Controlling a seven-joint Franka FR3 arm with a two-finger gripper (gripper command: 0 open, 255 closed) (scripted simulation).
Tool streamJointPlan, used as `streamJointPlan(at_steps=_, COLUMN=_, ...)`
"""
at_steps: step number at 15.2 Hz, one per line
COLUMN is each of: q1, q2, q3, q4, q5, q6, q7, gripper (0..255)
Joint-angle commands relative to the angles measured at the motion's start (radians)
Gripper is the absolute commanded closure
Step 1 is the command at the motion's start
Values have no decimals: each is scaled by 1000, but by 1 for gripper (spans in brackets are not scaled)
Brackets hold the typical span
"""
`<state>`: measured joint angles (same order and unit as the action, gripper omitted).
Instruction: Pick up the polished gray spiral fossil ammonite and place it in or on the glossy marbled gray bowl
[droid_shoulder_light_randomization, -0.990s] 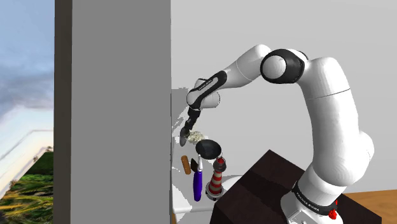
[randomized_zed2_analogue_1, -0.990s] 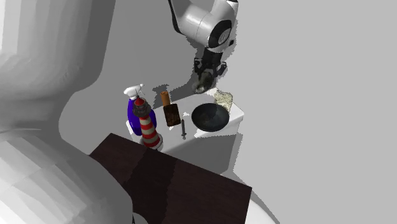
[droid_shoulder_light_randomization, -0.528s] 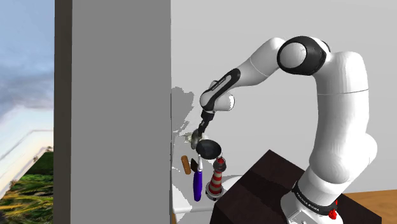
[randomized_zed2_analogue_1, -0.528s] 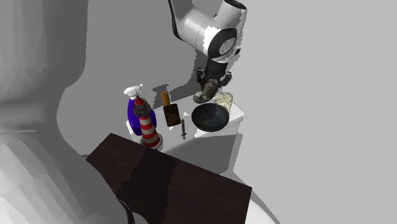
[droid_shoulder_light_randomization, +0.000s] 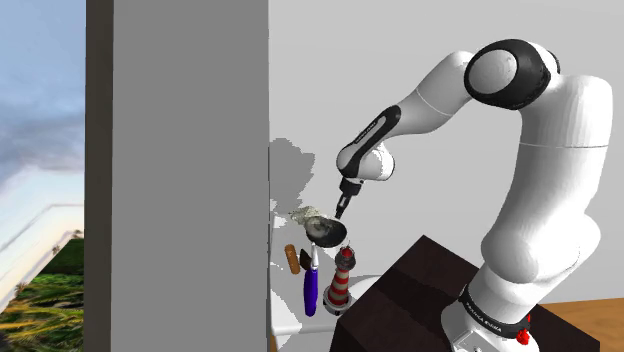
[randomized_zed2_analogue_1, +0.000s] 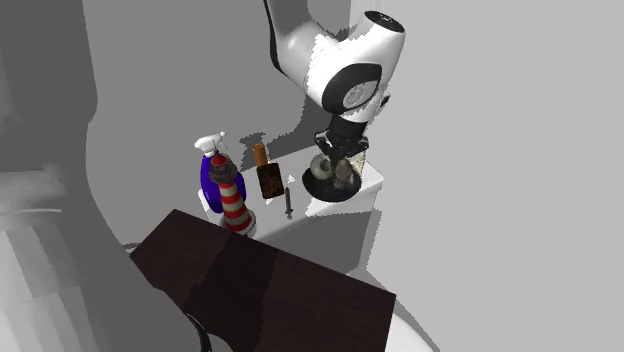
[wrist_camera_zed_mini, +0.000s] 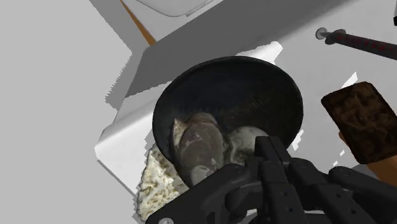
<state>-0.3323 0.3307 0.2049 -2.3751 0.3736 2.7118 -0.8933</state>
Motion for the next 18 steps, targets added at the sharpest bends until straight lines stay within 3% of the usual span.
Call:
streamJointPlan(at_steps=1, q1=0, q2=0, q3=0, q4=0, q5=0, q6=0, q7=1, gripper=0)
streamJointPlan(at_steps=2, q1=60, q2=42, q3=-58, q4=90, q5=-97, q6=-94, q7=130, gripper=0)
streamJointPlan(at_steps=4, q1=146, q2=151, q3=-135, q4=297, q5=-213, q6=-297, q7=313, gripper=0)
streamJointPlan(at_steps=7, q1=214, q2=369, q3=-192, q4=667, q5=-292, q6=-623, q7=488, gripper=0)
streamJointPlan(at_steps=18, q1=219, q2=413, q3=-191, q4=627, q5=-287, q6=-539, q7=485, gripper=0)
